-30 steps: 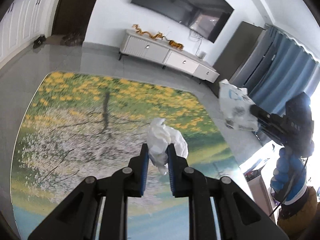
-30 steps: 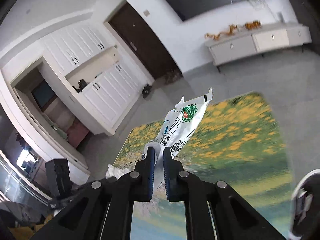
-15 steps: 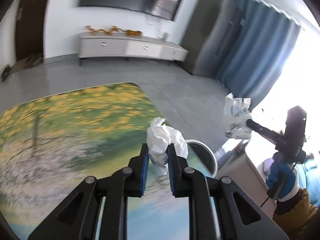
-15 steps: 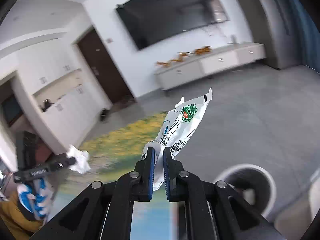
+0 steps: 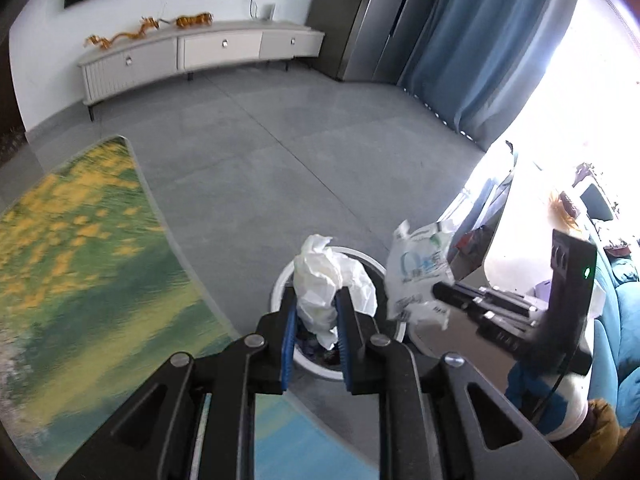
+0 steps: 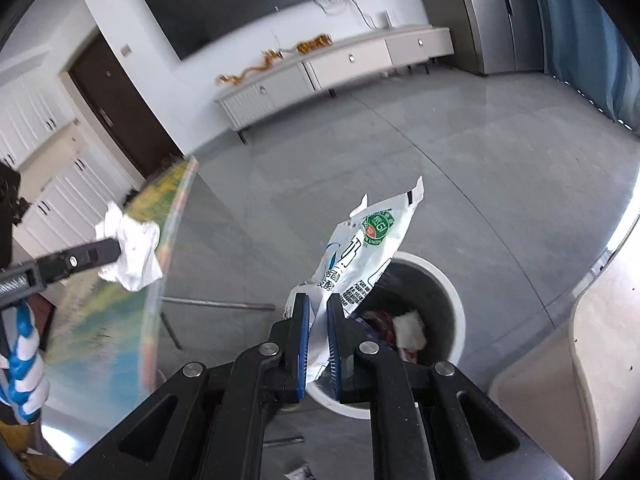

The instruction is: Collect trash

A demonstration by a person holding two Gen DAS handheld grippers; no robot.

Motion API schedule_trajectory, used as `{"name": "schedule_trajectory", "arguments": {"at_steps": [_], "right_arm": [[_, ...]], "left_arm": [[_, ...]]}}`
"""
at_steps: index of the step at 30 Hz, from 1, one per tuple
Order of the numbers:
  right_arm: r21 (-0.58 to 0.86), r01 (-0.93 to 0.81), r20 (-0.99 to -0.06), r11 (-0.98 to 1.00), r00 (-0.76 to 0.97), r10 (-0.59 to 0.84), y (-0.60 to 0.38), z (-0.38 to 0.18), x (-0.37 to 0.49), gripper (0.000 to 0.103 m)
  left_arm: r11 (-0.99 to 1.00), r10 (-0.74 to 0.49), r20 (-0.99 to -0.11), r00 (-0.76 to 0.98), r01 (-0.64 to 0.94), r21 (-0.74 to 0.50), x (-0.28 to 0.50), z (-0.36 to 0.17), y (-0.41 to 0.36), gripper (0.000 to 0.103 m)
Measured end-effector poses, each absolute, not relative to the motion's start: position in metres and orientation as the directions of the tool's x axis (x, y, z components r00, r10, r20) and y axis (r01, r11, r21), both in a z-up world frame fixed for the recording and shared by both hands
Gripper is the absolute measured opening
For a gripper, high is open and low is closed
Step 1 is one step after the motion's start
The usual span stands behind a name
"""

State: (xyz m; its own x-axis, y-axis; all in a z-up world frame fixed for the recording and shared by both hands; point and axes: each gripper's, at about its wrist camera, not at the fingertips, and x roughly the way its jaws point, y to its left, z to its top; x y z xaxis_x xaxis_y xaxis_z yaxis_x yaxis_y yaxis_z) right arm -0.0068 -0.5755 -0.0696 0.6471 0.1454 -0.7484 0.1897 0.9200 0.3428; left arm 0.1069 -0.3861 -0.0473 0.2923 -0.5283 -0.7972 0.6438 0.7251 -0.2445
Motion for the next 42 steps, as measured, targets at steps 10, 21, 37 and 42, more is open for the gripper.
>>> {"name": "schedule_trajectory", "arguments": {"at_steps": [10, 21, 37, 42], "right_arm": [[0.304, 0.255, -0.821, 0.918, 0.558, 0.117, -0.588, -0.124, 0.013, 0.024], [0.301, 0.276, -0.785, 0.913, 0.616, 0.073, -0.581, -0.081, -0.006, 0.044], [0.203, -0.05, -0.609, 0.978, 0.776, 0.166, -0.411, 0.052, -0.001, 0.079], [0.16, -0.105, -0.598, 0.982, 0.781, 0.181, -0.352, 0.059, 0.007, 0.09]], "left_arm": [[0.688, -0.598, -0.785, 0.163, 0.606, -0.399, 0.131, -0.083, -0.42, 0.044], [0.692, -0.617, -0.758, 0.212, 0.603, -0.396, 0.121, -0.058, -0.369, 0.045], [0.909, -0.384, -0.642, 0.663, 0.395, -0.135, 0.068, 0.032, -0.173, 0.062], [0.966, -0.235, -0.594, 0.77, 0.251, -0.057, 0.051, 0.047, -0.103, 0.066]]}}
